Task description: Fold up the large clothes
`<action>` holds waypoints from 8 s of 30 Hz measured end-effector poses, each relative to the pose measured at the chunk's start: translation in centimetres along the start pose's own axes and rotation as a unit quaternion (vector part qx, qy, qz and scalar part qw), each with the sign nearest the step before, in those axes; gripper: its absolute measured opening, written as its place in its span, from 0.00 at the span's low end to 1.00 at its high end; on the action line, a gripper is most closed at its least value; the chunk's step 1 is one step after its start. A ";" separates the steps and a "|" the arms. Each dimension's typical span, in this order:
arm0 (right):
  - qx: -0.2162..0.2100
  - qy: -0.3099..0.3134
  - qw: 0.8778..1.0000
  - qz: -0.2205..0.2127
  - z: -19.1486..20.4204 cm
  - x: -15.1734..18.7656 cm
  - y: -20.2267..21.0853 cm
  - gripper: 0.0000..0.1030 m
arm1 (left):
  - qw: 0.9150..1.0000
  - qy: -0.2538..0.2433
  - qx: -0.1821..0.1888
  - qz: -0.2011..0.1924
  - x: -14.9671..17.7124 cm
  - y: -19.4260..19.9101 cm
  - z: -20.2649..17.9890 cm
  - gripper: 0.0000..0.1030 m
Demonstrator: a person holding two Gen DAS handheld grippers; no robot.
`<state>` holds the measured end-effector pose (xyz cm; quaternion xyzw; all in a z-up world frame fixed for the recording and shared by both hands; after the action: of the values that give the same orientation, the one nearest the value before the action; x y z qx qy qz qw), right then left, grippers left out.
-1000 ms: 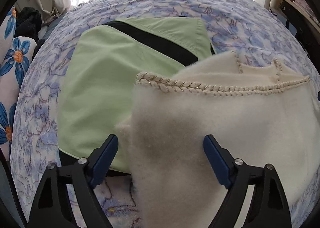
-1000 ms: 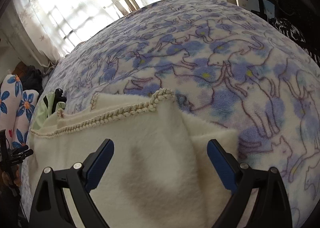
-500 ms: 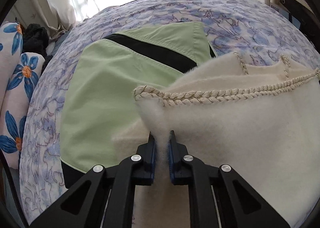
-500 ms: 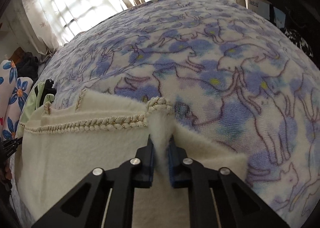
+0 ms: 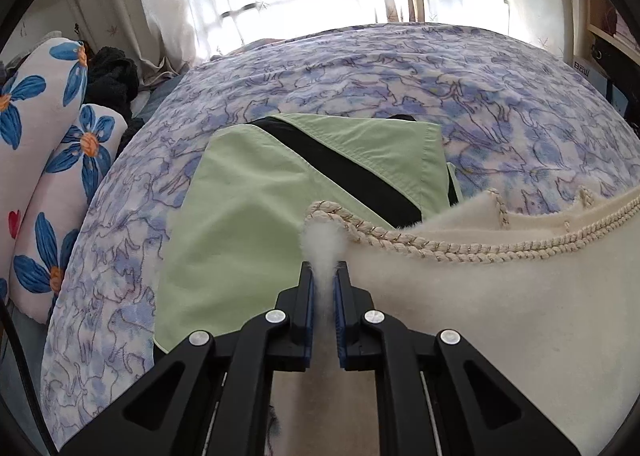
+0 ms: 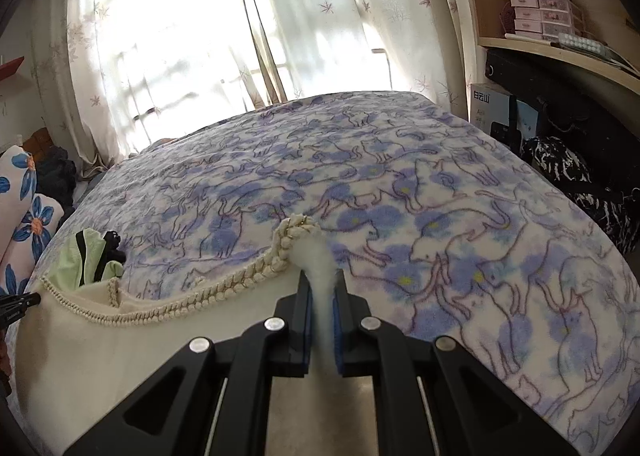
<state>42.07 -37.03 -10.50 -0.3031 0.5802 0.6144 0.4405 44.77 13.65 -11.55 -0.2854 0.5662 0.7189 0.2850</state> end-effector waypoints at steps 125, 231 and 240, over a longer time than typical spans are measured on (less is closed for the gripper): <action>-0.072 -0.002 0.993 0.093 17.8 18.4 18.0 0.41 | 0.941 0.300 0.156 0.016 18.5 7.7 -3.1 0.82; -0.102 -0.097 0.980 0.140 -1.8 6.7 20.6 0.51 | 0.980 0.056 0.190 0.020 12.7 21.6 -16.5 0.86; -0.122 -0.022 0.950 0.286 1.0 9.9 12.0 0.44 | 0.973 0.069 0.214 0.055 11.2 17.9 -18.6 0.86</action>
<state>27.20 -33.46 -13.77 -0.1624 0.5532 0.7873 0.2185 25.70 -7.10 -11.73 -0.2348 0.7403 0.5739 0.2596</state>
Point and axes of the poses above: each gripper's, at about its wrist camera, not at the fingertips, and y roughly against the way its jaws point, z to its left, x to its underside, the point moved 3 cm from there along -y, roughly the way its jaws point, and after that the axes turned 11 degrees about -z, right-handed, at the moved point
